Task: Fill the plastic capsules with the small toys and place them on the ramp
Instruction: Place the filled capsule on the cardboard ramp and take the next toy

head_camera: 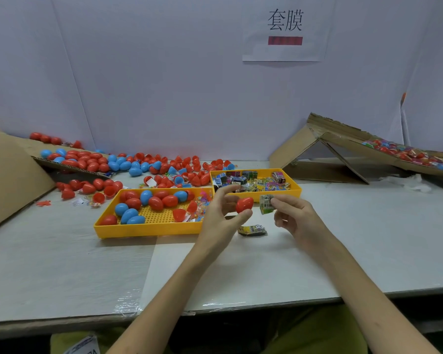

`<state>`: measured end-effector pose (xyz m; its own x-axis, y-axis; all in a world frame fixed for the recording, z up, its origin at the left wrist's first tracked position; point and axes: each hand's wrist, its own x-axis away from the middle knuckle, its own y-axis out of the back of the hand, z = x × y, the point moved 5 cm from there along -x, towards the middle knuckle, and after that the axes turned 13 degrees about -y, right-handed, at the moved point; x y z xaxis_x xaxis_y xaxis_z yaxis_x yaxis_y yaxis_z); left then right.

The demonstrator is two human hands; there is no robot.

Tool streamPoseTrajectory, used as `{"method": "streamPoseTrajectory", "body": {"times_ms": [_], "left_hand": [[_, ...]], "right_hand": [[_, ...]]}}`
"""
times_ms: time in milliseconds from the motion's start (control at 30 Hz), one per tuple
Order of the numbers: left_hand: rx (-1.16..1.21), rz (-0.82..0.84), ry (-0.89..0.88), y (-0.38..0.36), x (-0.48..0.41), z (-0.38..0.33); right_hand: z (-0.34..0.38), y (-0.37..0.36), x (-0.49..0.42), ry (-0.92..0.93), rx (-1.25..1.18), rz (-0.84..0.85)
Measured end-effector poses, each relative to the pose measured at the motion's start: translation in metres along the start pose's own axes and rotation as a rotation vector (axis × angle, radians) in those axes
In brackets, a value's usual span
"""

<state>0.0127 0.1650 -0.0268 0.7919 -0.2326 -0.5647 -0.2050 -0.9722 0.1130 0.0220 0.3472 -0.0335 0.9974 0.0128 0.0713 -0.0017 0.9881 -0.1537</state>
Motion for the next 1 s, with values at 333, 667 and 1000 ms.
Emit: {"method": "streamPoseTrajectory", "body": {"times_ms": [333, 667, 1000], "left_hand": [[-0.060, -0.061, -0.062, 0.005, 0.000, -0.003], [-0.087, -0.019, -0.069, 0.001, -0.001, -0.003], [-0.067, 0.081, -0.034, -0.005, 0.002, -0.003]], "right_hand": [[0.000, -0.004, 0.001, 0.003, 0.024, 0.050], [-0.002, -0.006, 0.001, 0.020, 0.109, 0.041], [0.003, -0.004, 0.004, 0.137, 0.173, -0.041]]}}
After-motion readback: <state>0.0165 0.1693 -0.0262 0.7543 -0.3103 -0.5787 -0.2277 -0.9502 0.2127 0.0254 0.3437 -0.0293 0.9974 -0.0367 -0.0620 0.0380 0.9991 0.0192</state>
